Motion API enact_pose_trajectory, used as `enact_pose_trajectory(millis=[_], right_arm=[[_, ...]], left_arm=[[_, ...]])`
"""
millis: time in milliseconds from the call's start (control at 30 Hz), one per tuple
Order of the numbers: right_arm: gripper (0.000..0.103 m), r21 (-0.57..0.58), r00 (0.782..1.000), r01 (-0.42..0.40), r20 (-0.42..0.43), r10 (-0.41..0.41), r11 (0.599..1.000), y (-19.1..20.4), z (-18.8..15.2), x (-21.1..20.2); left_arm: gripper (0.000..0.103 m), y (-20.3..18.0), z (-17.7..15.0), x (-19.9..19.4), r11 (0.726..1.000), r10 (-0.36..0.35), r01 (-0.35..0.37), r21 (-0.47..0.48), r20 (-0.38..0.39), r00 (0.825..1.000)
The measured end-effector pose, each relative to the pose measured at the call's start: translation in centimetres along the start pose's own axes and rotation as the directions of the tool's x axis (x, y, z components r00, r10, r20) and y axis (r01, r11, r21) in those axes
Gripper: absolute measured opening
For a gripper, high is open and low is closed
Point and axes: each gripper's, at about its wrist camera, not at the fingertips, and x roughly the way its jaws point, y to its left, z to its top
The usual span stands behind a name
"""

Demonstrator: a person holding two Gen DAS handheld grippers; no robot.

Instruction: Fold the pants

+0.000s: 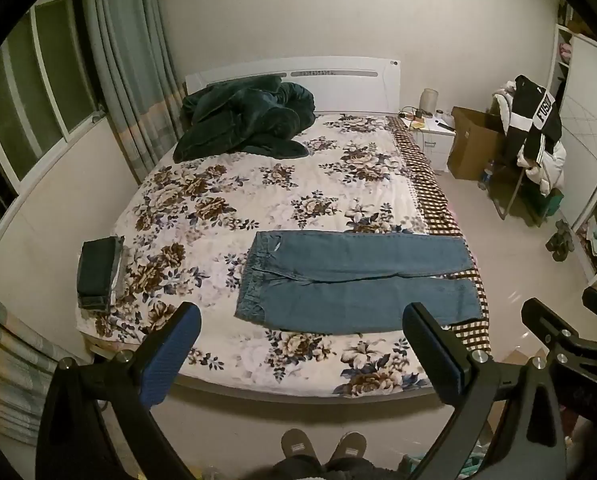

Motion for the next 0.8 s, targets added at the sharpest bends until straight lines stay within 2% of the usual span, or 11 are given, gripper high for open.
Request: enact_pose_trajectory(millis=[800], right_arm=[[0.103, 0.001, 1.0, -0.006, 0.01, 0.006, 1.0, 0.1, 0.2, -0.9]], left_arm=[[0.103, -0.3, -0.6, -0.3, 1.0, 0.004, -0.004, 0.001, 0.015, 1.0]])
